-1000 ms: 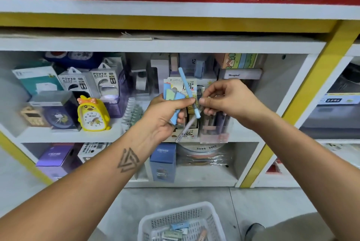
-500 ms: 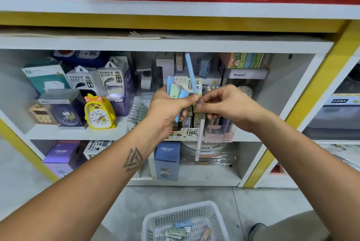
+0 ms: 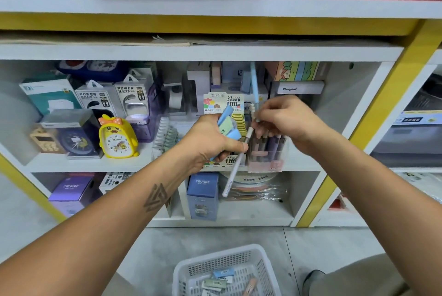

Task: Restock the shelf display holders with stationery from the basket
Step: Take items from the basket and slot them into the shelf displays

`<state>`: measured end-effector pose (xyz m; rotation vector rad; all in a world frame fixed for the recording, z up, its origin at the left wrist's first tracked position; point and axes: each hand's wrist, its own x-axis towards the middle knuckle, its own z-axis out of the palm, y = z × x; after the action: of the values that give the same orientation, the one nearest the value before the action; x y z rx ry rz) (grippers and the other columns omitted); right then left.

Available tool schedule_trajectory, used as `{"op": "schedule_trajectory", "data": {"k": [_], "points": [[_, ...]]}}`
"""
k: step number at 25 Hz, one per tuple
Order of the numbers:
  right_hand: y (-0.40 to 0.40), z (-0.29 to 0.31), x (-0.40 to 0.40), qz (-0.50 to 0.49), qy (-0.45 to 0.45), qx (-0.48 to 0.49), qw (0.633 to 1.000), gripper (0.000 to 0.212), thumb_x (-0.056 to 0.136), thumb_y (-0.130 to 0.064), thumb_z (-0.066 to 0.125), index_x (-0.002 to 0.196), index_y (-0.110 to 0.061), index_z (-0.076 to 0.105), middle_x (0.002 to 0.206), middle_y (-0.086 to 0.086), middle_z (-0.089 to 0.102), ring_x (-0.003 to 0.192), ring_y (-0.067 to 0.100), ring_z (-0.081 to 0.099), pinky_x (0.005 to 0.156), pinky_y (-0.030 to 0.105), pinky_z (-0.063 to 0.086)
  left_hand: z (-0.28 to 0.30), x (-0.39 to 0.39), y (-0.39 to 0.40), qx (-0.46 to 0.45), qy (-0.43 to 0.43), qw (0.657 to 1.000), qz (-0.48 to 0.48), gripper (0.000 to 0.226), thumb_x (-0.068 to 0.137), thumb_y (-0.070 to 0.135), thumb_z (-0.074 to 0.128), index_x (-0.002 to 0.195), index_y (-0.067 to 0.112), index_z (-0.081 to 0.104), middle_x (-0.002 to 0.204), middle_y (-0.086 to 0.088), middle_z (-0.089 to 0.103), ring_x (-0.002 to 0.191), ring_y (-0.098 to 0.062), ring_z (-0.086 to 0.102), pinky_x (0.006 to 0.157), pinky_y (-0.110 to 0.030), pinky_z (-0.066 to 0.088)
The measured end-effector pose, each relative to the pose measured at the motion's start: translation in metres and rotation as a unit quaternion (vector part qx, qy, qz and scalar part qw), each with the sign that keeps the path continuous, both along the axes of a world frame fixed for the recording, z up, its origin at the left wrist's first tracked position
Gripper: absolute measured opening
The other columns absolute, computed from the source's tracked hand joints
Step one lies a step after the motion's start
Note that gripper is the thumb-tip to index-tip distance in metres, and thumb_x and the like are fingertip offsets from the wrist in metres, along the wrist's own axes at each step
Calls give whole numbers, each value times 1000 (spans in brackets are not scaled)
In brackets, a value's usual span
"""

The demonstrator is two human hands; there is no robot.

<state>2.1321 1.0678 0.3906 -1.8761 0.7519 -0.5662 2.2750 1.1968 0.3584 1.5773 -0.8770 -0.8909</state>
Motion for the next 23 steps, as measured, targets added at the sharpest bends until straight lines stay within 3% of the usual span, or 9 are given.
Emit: {"op": "schedule_trajectory", "data": {"k": [3,5,8,10,13,15,18,20,23], "points": [[-15,4,-10,-58,38,-111,991,12,92,-10,66,84,-9,75,64,1,71,48,6,58,49,21,47,4,4,6,8,-2,1000,-3,40,65,1,89,89,7,57,67,-12,65,39,-18,44,39,-23,37],[-21,6,-18,-54,9,-90,994,11,93,-14,68,92,-17,78,60,-11,66,46,0,50,48,15,42,10,7,9,-33,27,999,7,41,64,2,89,85,11,55,67,-10,65,40,-16,44,39,-22,37],[-28,10,-32,-30,-43,-8,999,5,90,-8,71,90,-9,76,66,5,62,53,11,44,50,24,38,18,15,11,-105,83,991,5,45,65,1,88,92,10,53,78,-17,65,40,-15,45,38,-21,37],[-29,13,-39,-38,-55,-26,997,3,88,-8,73,85,-7,74,65,5,62,54,13,43,50,26,36,18,16,10,-102,78,992,12,46,65,2,88,96,7,54,78,-18,66,39,-14,45,38,-21,37],[-30,19,-45,-81,-46,-148,985,9,91,-16,73,84,-11,73,67,5,65,59,10,52,53,22,44,11,10,6,-62,43,997,36,41,62,3,90,87,10,57,72,-13,67,40,-16,44,39,-22,36],[-32,20,-46,-91,-38,-224,970,11,92,-20,70,82,-16,72,71,11,67,62,12,55,58,27,48,7,7,2,-45,23,998,43,41,61,4,91,86,9,59,69,-11,65,41,-17,44,40,-23,37],[-29,14,-42,-69,13,-328,942,12,93,-22,67,82,-22,70,66,-2,64,55,1,51,53,15,40,2,4,-4,-39,7,998,52,43,61,3,92,84,12,57,63,-7,62,44,-20,45,41,-24,40],[-23,4,-37,-37,58,-371,926,8,94,-20,66,88,-21,71,70,-8,63,61,-3,55,52,10,36,0,1,-6,-35,1,998,52,44,60,3,92,84,12,56,61,-5,62,42,-19,45,41,-24,40],[-21,-11,-31,12,133,-430,893,11,95,-20,64,92,-13,72,83,0,68,78,16,63,66,27,46,-1,-2,-7,-23,-11,999,47,45,61,5,92,87,11,55,66,-9,64,40,-18,45,41,-25,40]]}}
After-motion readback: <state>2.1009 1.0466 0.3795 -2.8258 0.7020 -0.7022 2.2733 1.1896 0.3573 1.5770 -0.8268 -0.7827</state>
